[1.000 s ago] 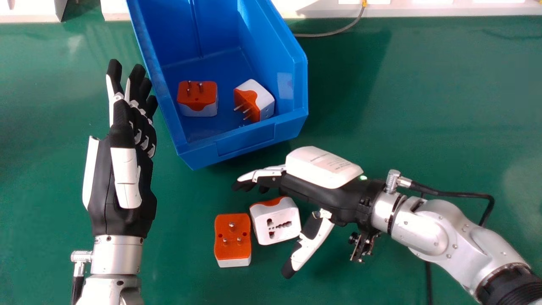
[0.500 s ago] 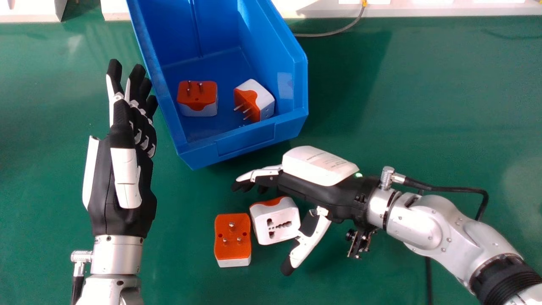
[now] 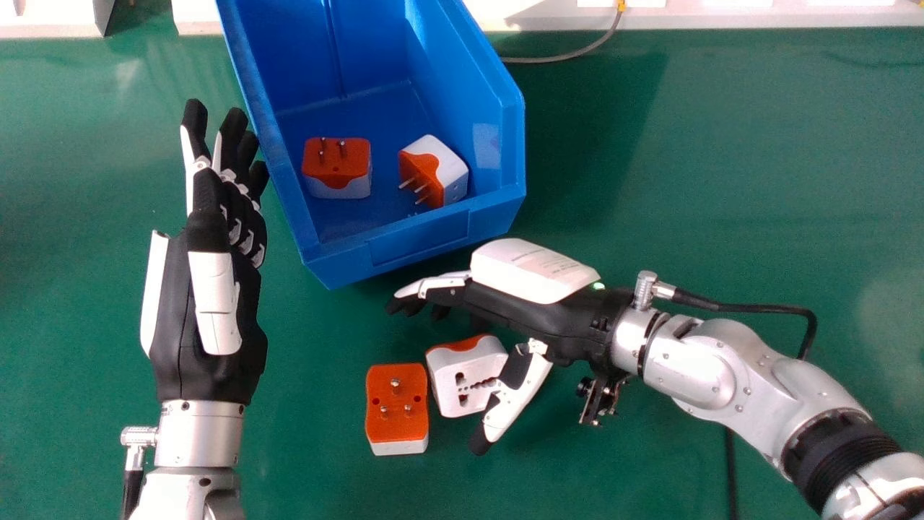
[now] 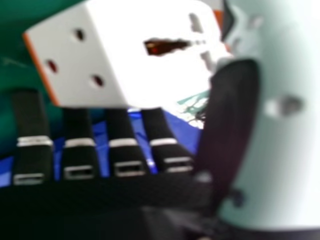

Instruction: Pick all objects and put in blue box

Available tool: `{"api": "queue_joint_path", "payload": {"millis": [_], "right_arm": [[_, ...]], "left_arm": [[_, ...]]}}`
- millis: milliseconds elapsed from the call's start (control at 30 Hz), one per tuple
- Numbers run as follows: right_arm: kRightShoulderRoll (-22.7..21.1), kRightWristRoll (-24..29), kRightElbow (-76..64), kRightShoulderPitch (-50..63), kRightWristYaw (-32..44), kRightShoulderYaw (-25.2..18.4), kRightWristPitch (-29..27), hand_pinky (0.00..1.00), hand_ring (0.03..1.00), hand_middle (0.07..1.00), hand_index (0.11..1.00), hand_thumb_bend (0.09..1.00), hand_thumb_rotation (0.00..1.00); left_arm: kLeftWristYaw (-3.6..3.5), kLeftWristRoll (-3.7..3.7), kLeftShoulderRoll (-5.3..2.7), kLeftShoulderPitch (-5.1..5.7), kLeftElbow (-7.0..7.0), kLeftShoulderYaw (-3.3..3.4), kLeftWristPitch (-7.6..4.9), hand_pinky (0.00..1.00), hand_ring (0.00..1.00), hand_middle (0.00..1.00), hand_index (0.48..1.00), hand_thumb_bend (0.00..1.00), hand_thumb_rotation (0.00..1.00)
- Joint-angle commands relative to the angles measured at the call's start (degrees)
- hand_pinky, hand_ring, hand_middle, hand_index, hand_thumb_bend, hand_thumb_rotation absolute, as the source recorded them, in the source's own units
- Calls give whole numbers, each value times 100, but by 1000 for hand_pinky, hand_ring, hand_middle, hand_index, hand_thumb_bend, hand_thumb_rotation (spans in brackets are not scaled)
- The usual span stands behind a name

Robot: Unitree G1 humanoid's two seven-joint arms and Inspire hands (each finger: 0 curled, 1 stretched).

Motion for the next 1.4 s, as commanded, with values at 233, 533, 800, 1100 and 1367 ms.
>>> {"api": "queue_joint_path", "payload": {"millis": [233, 533, 800, 1100, 1367], "right_arm": [[-27, -94, 83, -174, -111, 105, 9, 626, 741, 815, 829, 1000, 239], [54, -217, 294, -225, -228, 226, 57, 624, 742, 815, 830, 1000, 245], [164, -302, 589, -270, -398, 350, 150, 625, 742, 816, 832, 1000, 250], [172, -355, 635, -264, -495, 460, 243, 623, 740, 815, 837, 1000, 247], [150, -276, 673, -226, -557, 471, 150, 616, 737, 812, 833, 1000, 240]], "left_arm": [[-21, 34, -28, -23, -112, -35, -141, 1000, 1000, 1000, 1000, 878, 1000], [-27, 13, -18, 10, -163, -41, -124, 1000, 1000, 1000, 1000, 879, 1000], [-20, 23, -20, 2, -125, -36, -142, 1000, 1000, 1000, 1000, 880, 1000], [-14, 38, 3, 9, -131, -26, -129, 1000, 1000, 1000, 1000, 880, 1000], [-12, 43, 1, -12, -94, -24, -127, 1000, 1000, 1000, 1000, 880, 1000]]}}
